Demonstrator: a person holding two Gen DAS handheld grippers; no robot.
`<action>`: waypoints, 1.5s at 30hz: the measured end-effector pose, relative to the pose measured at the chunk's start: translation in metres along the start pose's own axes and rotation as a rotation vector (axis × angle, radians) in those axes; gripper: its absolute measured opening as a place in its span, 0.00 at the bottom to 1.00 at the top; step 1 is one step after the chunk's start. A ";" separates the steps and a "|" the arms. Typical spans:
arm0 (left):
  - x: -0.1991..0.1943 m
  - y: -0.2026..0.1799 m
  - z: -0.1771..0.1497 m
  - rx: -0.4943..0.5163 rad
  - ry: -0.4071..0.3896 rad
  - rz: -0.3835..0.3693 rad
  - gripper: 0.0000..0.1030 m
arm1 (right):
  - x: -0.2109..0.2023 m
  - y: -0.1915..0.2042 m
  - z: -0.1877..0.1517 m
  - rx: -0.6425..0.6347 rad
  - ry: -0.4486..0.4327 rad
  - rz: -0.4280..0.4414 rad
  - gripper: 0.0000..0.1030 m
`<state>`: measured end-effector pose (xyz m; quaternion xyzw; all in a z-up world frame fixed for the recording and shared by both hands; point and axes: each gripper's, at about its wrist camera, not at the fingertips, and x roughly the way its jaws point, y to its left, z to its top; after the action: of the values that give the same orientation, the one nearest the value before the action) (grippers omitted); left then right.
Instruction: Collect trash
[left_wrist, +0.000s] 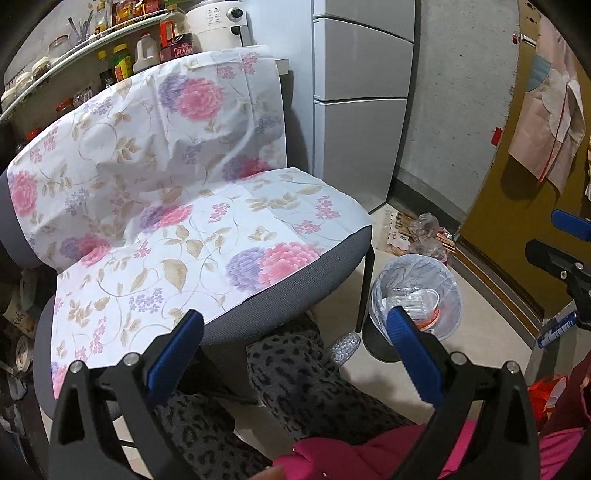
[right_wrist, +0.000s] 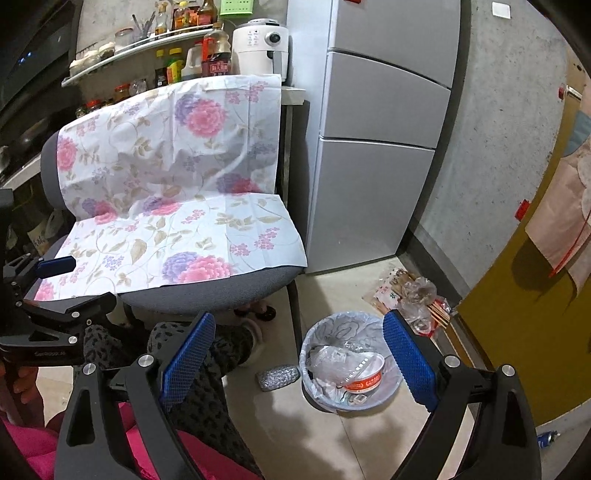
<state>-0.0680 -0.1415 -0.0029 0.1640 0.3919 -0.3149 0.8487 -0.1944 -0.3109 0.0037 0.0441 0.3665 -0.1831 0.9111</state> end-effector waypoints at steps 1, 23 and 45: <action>0.000 0.000 0.000 -0.001 0.000 0.001 0.93 | 0.000 0.000 0.000 0.000 0.001 0.000 0.89; -0.004 0.002 0.001 -0.012 -0.012 0.011 0.93 | 0.007 -0.002 -0.002 0.005 0.012 -0.009 0.89; -0.005 0.003 0.002 -0.021 -0.016 0.014 0.93 | 0.008 -0.001 -0.005 0.008 0.011 -0.016 0.89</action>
<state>-0.0670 -0.1379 0.0021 0.1555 0.3872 -0.3063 0.8556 -0.1925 -0.3135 -0.0050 0.0457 0.3712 -0.1918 0.9074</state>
